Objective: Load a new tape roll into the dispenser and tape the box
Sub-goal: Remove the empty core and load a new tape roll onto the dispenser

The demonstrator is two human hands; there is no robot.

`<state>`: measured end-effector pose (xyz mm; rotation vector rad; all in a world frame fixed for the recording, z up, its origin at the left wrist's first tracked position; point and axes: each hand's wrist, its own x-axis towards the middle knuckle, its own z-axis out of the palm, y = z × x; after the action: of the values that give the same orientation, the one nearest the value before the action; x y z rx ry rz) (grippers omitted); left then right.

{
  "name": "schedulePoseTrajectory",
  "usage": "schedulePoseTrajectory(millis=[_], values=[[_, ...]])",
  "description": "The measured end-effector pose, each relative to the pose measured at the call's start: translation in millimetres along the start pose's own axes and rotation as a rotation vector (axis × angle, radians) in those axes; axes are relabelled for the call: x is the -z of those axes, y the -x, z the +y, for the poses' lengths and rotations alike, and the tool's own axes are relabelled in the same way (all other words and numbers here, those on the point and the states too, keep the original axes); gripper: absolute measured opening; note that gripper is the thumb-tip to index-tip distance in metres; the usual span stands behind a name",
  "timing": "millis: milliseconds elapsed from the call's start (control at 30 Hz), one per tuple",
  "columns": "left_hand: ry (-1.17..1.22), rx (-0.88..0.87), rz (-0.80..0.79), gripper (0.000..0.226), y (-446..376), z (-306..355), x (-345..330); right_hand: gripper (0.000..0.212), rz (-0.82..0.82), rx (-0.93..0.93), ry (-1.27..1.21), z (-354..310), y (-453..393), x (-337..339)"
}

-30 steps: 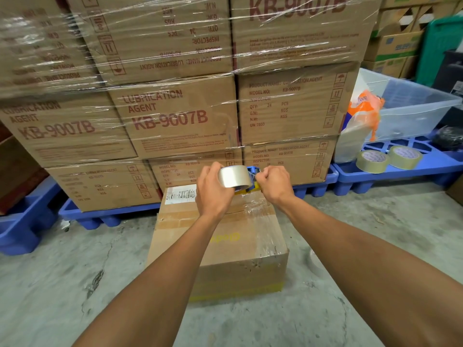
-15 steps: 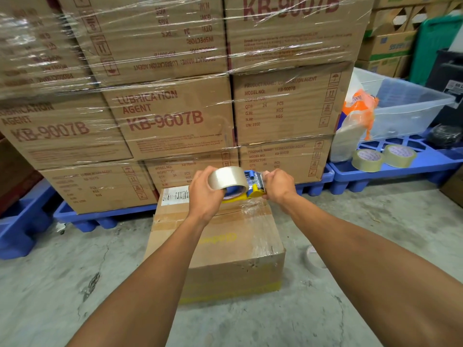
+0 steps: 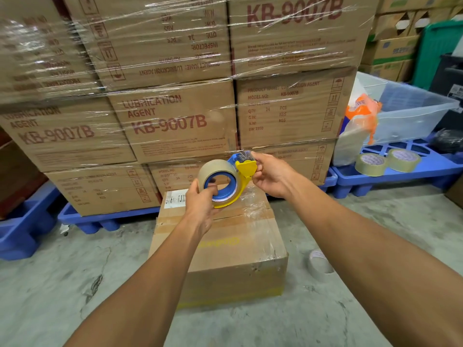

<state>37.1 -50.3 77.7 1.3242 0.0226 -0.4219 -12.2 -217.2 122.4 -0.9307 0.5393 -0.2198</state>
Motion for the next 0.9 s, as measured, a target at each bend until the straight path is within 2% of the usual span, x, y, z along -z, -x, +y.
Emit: schedulePoseTrajectory(millis=[67, 167, 267, 367, 500, 600, 700, 733, 800, 833, 900], values=[[0.079, 0.054, -0.001, 0.038, 3.5, 0.1, -6.0, 0.003, -0.036, 0.003, -0.105, 3.4, 2.3, -6.1], [0.207, 0.145, -0.011, 0.037, 5.9, 0.4, -14.8, 0.007, 0.004, 0.163, -0.050, 6.9, 8.3, -15.9], [0.297, 0.222, -0.032, 0.028, 13.7, 5.1, -24.5, 0.013, 0.050, 0.362, 0.163, 10.8, 11.4, -21.5], [0.419, 0.277, -0.009, 0.036, 18.5, 8.8, -34.8, 0.037, -0.015, 0.535, 0.508, 18.1, 15.1, -16.7], [0.437, 0.338, -0.014, 0.041, 19.7, 5.9, -43.7, 0.060, -0.185, 0.446, 0.698, 21.1, 14.9, -0.3], [0.389, 0.409, -0.065, 0.044, 23.9, 5.1, -39.7, 0.081, -0.210, 0.467, 0.818, 24.4, 12.1, 10.1], [0.053, 0.481, -0.209, 0.032, 25.4, 6.2, -27.7, 0.080, -0.096, 0.541, 0.838, 27.0, 15.4, 14.3], [-0.081, 0.449, -0.217, 0.026, 23.2, 6.3, -22.8, 0.080, -0.060, 0.569, 0.879, 26.9, 18.1, 14.9], [-0.212, 0.314, -0.120, 0.024, 9.0, 3.8, -14.8, 0.080, -0.028, 0.627, 0.998, 28.1, 20.3, 19.1], [-0.217, 0.253, -0.076, 0.032, 1.9, 3.2, -12.4, 0.078, -0.036, 0.638, 1.051, 28.7, 20.2, 22.2], [-0.186, 0.196, -0.091, 0.051, -8.7, 6.4, -10.6, 0.068, -0.061, 0.617, 1.137, 31.1, 19.8, 26.4]])
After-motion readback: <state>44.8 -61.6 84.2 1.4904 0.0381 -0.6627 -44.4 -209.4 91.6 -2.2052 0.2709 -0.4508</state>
